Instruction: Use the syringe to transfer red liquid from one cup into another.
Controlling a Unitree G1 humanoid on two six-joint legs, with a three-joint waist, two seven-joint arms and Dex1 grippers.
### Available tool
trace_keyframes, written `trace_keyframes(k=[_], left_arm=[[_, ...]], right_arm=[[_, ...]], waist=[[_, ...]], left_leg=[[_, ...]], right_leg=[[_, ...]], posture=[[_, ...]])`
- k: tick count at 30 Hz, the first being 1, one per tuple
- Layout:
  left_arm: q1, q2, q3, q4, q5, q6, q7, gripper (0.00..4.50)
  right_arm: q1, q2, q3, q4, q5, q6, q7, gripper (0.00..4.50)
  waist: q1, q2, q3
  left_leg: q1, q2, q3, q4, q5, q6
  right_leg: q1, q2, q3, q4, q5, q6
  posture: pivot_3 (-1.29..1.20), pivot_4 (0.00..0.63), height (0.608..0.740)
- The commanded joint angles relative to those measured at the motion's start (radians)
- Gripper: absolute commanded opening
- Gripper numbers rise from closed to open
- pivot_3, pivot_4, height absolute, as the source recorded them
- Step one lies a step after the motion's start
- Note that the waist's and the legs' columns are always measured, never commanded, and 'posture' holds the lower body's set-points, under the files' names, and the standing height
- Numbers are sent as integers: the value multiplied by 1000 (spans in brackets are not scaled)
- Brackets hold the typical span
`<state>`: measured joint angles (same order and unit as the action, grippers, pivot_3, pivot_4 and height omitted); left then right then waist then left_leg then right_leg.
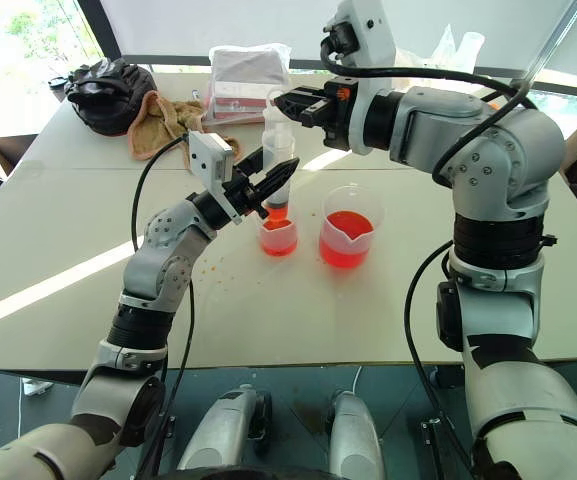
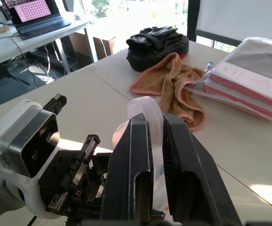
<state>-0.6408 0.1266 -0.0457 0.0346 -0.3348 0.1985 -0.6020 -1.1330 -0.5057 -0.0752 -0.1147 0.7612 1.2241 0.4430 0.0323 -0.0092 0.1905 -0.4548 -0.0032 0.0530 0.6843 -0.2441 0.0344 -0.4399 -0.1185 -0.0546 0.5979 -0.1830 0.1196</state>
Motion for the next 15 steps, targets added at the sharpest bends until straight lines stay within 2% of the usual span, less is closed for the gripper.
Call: trace_keyframes(k=[1,15], left_arm=[[-52,-9,11,-70,-30,2,6,1450],[-82,-2,36,-130,-62,67,25,1450]], right_arm=[[-15,-2,32,-63,54,62,59,46],[19,72,24,-70,73,182,65,46]], waist=[[0,0,0],[-22,0,0]], left_leg=[[0,0,0,0,0,0],[0,0,-1,0,0,0]], right_leg=[[0,0,0,0,0,0],[0,0,0,0,0,0]], posture=[[0,150,740],[0,150,740]])
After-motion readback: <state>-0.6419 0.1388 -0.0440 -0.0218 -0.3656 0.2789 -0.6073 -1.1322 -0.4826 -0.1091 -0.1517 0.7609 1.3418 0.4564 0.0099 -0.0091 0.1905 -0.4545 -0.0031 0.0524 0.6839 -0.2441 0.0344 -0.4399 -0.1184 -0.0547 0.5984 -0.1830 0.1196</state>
